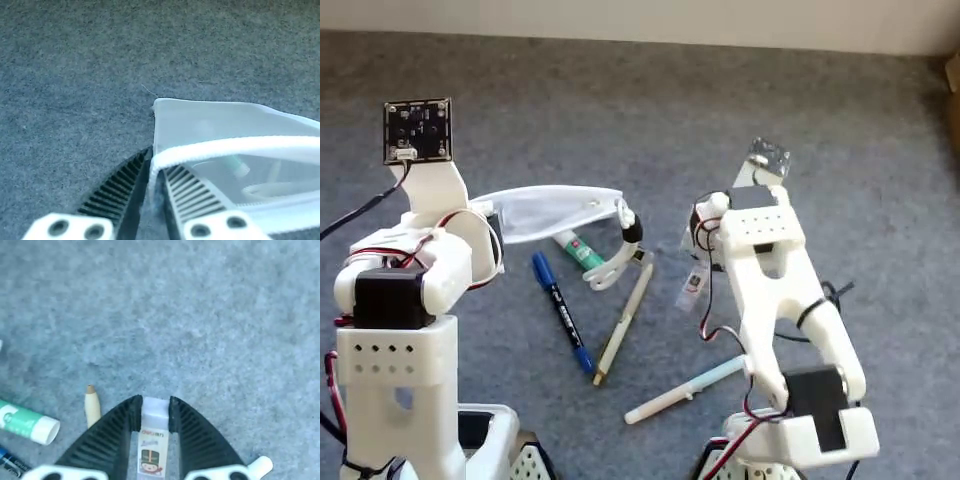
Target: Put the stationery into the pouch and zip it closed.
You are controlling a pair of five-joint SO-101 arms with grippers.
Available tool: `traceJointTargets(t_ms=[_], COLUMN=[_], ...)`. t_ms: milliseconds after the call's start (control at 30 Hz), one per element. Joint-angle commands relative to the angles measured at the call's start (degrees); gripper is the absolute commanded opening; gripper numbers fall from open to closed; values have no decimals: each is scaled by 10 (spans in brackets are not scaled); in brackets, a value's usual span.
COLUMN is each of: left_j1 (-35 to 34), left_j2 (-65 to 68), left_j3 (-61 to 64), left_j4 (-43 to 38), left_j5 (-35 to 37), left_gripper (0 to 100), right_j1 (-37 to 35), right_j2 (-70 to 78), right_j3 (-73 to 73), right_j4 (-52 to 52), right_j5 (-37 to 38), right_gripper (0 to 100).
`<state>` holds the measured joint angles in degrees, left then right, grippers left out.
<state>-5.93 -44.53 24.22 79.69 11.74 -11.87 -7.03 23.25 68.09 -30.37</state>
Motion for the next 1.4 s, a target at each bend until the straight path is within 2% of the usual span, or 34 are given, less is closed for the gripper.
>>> traceJointTargets(t_ms=[0, 233, 567, 767, 900, 1367], left_j1=[-9, -8, -7, -6, 12, 23], left_j2=[11, 11, 11, 11, 15, 33], left_j3=[7, 7, 23, 13, -3, -87], left_j4=[-8, -8, -22, -25, -22, 1], left_j5=[8, 8, 8, -2, -22, -22], left_gripper=[11, 11, 11, 11, 11, 32], right_j1=[7, -9, -84, -107, -119, -175], right_j2=[-65, -149, -305, -385, -418, -434], right_j3=[-9, -9, -10, -14, -17, -30], right_j4=[4, 4, 3, -1, -7, -204], right_j5=[12, 12, 16, 137, 155, 155], right_gripper=[12, 12, 12, 12, 12, 12])
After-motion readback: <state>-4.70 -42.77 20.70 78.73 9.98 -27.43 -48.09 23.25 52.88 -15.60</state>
